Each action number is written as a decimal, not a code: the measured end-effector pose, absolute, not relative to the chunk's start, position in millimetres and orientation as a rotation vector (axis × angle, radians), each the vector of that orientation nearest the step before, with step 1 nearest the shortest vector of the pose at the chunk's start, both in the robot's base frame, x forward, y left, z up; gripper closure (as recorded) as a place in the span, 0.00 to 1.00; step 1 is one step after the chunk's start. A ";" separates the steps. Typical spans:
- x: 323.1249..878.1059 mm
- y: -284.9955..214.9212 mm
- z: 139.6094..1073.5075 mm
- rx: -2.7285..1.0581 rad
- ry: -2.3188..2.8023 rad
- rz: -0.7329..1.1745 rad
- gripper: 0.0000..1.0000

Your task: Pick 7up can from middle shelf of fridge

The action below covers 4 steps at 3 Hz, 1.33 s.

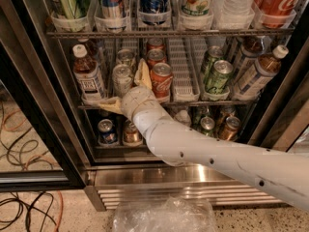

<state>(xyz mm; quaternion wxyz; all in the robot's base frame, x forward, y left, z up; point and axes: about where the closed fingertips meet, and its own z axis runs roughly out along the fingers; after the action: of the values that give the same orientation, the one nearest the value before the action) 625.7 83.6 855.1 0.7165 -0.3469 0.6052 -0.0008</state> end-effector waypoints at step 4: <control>625.6 83.7 855.2 -0.768 1.339 -0.002 0.88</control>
Offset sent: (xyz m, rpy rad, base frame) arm 0.0000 0.0000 0.0000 0.0000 0.0000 0.0000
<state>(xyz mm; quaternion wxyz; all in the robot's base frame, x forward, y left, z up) 625.6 83.7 855.2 0.7166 -0.3469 0.6052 -0.0008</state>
